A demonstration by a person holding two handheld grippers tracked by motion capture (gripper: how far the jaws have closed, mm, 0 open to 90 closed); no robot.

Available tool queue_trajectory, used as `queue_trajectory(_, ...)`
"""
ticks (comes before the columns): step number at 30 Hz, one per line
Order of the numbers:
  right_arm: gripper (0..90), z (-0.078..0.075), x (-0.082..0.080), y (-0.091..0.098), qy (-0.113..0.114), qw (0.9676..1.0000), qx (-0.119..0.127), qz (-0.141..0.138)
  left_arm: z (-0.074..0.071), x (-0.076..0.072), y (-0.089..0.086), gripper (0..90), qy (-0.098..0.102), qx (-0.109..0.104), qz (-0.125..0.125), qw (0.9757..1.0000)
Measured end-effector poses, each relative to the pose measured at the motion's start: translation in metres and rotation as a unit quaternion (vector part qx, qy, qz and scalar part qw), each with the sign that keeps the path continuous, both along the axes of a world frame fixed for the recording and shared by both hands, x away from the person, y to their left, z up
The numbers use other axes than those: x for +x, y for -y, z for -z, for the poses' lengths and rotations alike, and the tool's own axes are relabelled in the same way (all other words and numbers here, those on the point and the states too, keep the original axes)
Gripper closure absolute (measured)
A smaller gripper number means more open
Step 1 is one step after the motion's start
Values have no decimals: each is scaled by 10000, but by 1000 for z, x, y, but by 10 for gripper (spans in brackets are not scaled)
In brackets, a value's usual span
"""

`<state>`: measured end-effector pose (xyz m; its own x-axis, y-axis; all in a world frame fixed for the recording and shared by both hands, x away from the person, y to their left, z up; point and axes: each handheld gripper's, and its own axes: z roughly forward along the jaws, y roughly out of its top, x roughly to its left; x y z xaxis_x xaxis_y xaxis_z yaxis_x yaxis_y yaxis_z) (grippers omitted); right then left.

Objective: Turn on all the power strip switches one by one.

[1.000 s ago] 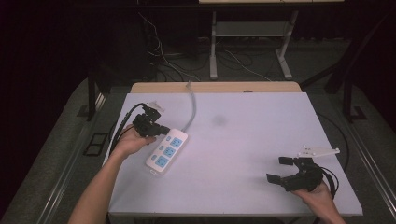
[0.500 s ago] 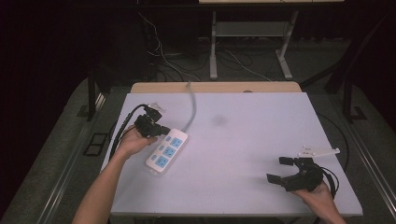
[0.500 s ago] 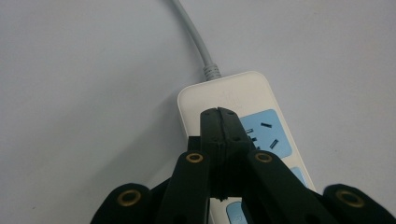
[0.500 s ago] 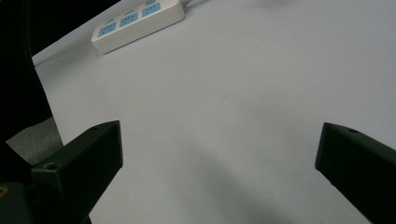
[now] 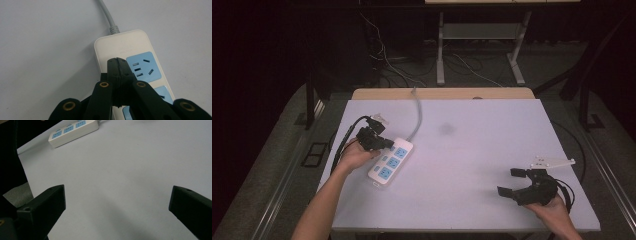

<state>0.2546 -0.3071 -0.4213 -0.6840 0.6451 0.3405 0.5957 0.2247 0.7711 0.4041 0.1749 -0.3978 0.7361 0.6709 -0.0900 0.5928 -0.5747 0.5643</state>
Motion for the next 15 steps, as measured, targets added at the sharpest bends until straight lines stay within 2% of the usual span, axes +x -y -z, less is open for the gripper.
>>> queue_trajectory(5,6,0,0,0,-3,10000,5,-3,3,0,1,894,-29,-9,-5,10000)
queue_trajectory(10,6,0,0,0,-5,10000,7,-19,5,0,0,894,-51,-137,-51,9999)
queue_trajectory(15,6,0,0,0,-13,10000,-1,-19,5,1,1,894,-76,-155,-32,9998)
